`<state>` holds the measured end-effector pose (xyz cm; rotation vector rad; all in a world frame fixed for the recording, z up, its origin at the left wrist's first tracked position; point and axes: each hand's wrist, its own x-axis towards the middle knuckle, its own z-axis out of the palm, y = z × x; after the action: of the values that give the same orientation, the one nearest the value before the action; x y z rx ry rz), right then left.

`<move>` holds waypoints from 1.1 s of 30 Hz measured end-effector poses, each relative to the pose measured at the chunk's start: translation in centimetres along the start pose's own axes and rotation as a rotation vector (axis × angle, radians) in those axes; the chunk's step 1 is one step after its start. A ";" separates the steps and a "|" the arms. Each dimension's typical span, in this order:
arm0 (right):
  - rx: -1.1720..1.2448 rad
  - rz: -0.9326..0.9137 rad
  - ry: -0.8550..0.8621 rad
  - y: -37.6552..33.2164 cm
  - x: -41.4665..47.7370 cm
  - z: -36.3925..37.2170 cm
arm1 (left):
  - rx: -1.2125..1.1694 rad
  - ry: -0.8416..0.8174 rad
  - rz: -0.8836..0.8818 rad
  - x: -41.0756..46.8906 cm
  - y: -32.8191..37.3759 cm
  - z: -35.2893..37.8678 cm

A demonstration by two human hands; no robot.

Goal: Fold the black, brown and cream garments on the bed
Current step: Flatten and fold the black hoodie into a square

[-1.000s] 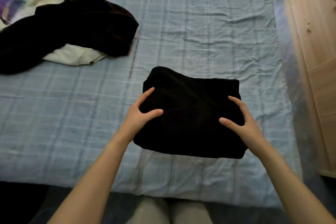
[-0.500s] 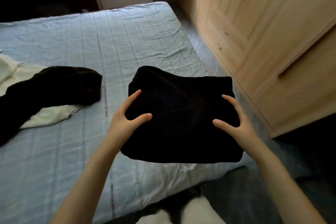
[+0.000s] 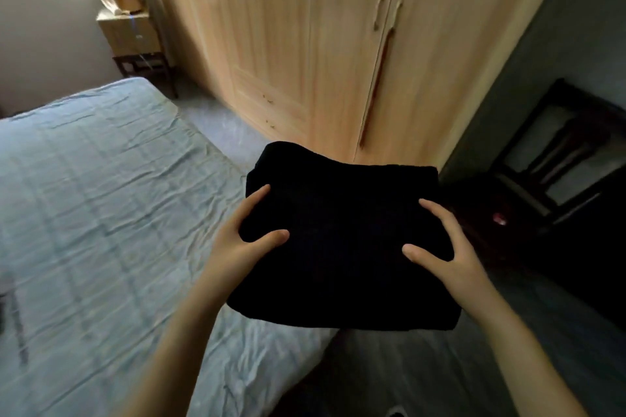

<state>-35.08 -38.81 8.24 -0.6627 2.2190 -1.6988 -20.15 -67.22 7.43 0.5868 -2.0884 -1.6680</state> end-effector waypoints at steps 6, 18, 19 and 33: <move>-0.006 -0.018 -0.033 3.4 7.4 -11.5 | -0.002 0.015 0.009 5.7 2.4 12.0; 0.062 -0.106 -0.376 7.4 29.8 -13.8 | 0.056 0.373 -0.106 16.9 2.5 17.6; 0.066 -0.114 -0.403 7.5 32.0 -13.1 | 0.049 0.391 -0.116 18.3 2.0 17.4; 0.010 -0.162 -0.718 5.9 62.8 -2.3 | 0.012 0.673 -0.219 40.4 -1.4 12.7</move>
<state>-91.25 -67.56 7.09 -1.2413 1.6753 -1.2463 -60.59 -79.64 5.49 1.2192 -1.5809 -1.3032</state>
